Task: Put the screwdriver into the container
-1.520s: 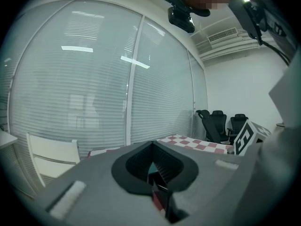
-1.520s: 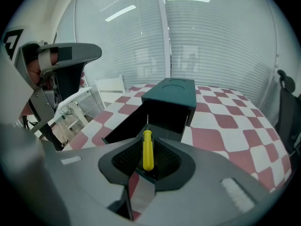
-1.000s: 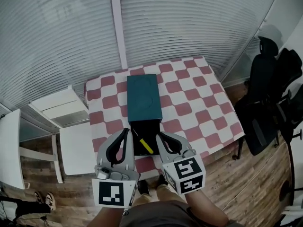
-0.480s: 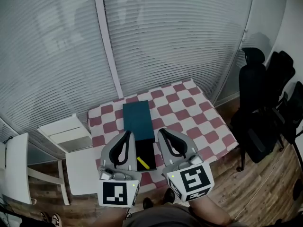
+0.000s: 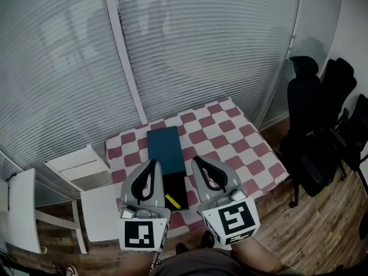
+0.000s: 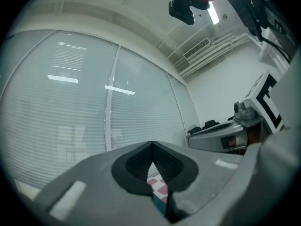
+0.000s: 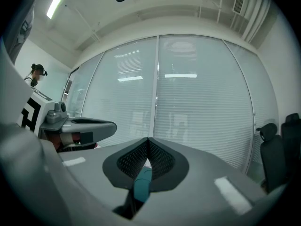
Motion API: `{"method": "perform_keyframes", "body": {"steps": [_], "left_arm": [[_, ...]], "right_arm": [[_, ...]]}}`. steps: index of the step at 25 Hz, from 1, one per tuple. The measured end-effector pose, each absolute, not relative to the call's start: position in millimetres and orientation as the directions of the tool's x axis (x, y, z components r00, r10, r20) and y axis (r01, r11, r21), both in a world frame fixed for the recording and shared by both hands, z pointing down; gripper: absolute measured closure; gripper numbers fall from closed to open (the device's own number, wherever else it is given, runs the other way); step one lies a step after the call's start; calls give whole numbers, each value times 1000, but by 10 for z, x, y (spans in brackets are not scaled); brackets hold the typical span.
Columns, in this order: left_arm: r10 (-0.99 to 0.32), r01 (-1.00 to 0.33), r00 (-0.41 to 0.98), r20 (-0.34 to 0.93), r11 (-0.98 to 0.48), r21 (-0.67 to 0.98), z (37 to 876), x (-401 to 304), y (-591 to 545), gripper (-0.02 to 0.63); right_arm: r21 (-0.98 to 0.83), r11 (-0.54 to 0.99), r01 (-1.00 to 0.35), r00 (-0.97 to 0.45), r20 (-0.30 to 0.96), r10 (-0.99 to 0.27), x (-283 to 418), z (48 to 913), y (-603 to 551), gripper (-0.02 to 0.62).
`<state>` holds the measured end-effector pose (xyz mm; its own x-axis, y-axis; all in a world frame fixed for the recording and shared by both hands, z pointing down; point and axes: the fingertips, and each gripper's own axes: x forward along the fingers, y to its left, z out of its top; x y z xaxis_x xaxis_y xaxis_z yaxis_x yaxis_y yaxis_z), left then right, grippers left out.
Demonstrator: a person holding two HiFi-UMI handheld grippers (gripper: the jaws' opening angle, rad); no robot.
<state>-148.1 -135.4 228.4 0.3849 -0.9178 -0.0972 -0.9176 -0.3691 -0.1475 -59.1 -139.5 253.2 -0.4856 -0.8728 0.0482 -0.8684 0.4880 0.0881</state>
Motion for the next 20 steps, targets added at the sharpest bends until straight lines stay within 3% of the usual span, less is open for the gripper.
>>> {"method": "perform_keyframes", "body": {"steps": [20], "left_arm": [[-922,-921,376,-94,-361,-148,2306,-1460,-1344,605]], "right_arm": [[77,505,-860,-502,56,-863,-602,2607,-1416,571]]}}
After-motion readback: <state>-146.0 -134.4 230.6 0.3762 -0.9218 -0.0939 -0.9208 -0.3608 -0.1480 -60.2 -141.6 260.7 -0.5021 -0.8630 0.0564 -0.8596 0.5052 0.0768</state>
